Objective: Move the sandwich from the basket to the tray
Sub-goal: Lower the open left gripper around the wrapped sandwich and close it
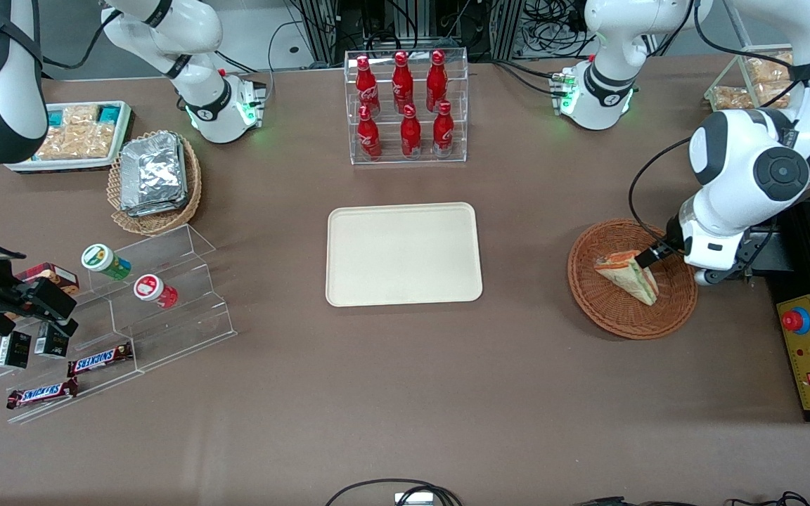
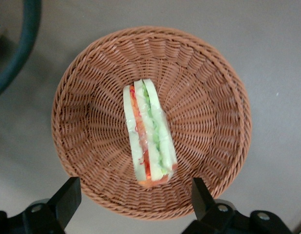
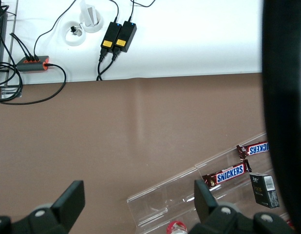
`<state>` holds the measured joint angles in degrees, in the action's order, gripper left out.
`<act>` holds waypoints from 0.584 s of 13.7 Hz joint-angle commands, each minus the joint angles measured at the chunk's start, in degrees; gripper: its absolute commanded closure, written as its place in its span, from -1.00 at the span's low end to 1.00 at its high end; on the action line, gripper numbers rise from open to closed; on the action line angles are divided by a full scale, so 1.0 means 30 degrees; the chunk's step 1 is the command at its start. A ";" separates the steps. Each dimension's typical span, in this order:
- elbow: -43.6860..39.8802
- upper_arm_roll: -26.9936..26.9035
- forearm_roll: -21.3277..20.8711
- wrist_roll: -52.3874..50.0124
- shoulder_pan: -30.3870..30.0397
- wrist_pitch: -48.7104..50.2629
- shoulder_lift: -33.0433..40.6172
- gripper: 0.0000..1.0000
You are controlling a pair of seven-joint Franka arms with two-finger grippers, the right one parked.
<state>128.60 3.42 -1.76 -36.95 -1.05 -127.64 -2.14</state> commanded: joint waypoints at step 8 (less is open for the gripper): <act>0.2774 -0.0204 -0.0410 -0.3153 0.0234 -0.5465 -0.1600 -1.00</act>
<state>134.84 3.42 -1.78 -44.50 -1.05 -140.92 -7.13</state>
